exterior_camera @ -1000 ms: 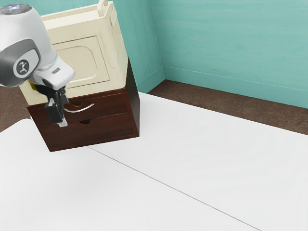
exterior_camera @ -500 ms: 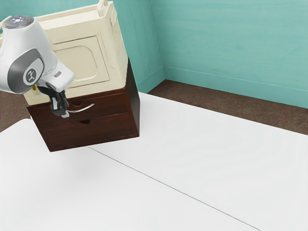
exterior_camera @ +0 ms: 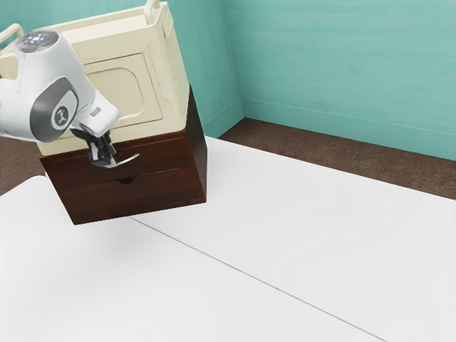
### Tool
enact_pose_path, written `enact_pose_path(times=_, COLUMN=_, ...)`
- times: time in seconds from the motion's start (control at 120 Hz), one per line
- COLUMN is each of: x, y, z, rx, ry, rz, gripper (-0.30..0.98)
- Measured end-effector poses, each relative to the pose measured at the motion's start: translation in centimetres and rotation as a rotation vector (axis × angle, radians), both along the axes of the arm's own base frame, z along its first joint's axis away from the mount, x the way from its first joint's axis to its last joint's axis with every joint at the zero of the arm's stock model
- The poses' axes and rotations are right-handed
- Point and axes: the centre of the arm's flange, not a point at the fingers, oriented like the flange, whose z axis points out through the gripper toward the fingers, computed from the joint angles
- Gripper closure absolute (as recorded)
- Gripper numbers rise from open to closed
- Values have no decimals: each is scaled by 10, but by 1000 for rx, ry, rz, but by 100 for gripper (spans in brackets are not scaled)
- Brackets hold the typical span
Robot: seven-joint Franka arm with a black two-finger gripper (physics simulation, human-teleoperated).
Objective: Pull the drawer handle with one arm to open the drawer
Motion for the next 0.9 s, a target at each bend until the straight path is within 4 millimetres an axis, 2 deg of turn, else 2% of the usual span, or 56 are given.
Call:
enact_pose_path(times=0.15, x=3, y=2, z=-14, rx=2, ry=21, rz=-9, gripper=56)
enact_pose_path(times=0.2, x=3, y=2, z=-18, rx=1, ry=28, rz=-10, gripper=46)
enact_pose_path(times=0.308, x=1, y=-2, z=-22, rx=-2, ry=31, rz=-20, gripper=63)
enact_pose_path(times=0.417, x=-5, y=-10, z=-21, rx=-3, ry=24, rz=-36, gripper=70)
enact_pose_path(times=0.9, x=-37, y=-40, z=-22, rx=4, ry=10, rz=-77, gripper=79)
